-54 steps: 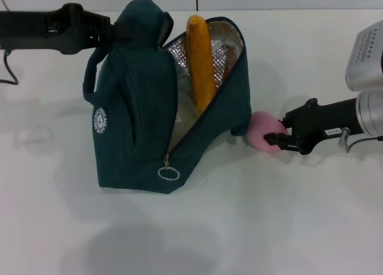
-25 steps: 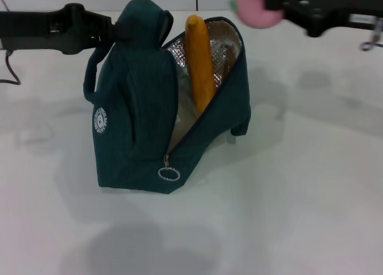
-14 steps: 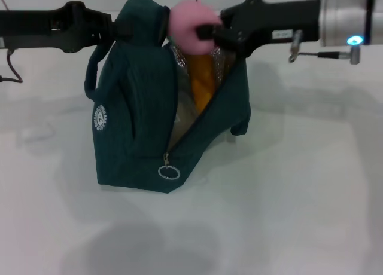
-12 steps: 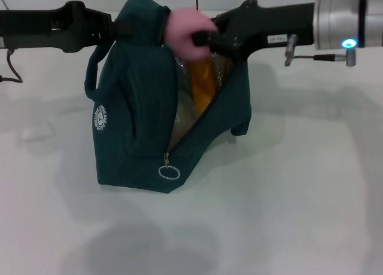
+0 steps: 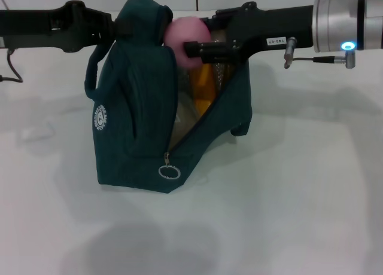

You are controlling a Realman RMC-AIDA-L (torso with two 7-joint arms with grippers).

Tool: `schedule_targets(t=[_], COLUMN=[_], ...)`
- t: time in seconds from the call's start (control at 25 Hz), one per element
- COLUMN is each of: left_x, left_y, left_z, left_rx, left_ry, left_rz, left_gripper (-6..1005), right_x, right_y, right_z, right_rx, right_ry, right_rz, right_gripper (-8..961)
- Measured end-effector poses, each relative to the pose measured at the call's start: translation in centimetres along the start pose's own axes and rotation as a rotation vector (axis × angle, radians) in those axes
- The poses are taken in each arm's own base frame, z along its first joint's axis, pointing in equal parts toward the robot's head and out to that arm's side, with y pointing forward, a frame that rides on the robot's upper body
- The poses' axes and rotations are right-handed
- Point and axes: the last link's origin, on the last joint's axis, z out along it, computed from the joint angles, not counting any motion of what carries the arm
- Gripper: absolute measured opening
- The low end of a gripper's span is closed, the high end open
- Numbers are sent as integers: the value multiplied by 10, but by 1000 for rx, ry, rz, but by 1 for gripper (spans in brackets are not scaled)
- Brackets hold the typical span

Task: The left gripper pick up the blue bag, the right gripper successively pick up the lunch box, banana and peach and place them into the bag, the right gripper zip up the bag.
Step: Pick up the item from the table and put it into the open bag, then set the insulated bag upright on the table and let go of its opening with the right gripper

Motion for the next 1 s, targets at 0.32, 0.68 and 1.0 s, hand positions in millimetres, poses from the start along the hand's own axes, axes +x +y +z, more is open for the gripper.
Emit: schedule_targets(t=[0.32, 0.68, 1.0], left_x=[-1, -2, -2], left_y=[-1, -2, -1], left_z=[-1, -2, -1], left_rx=[2, 3, 1], left_ry=[1, 2, 2], left_rz=[-4, -7, -7], left_gripper=[31, 31, 31], right_x=[1, 32, 88], right_y=[3, 0, -2], right_z=[-15, -84, -106], right_rx=[32, 220, 185], right_ry=[-25, -100, -247], right_rz=[-23, 327, 907], right_gripper=[630, 855, 850])
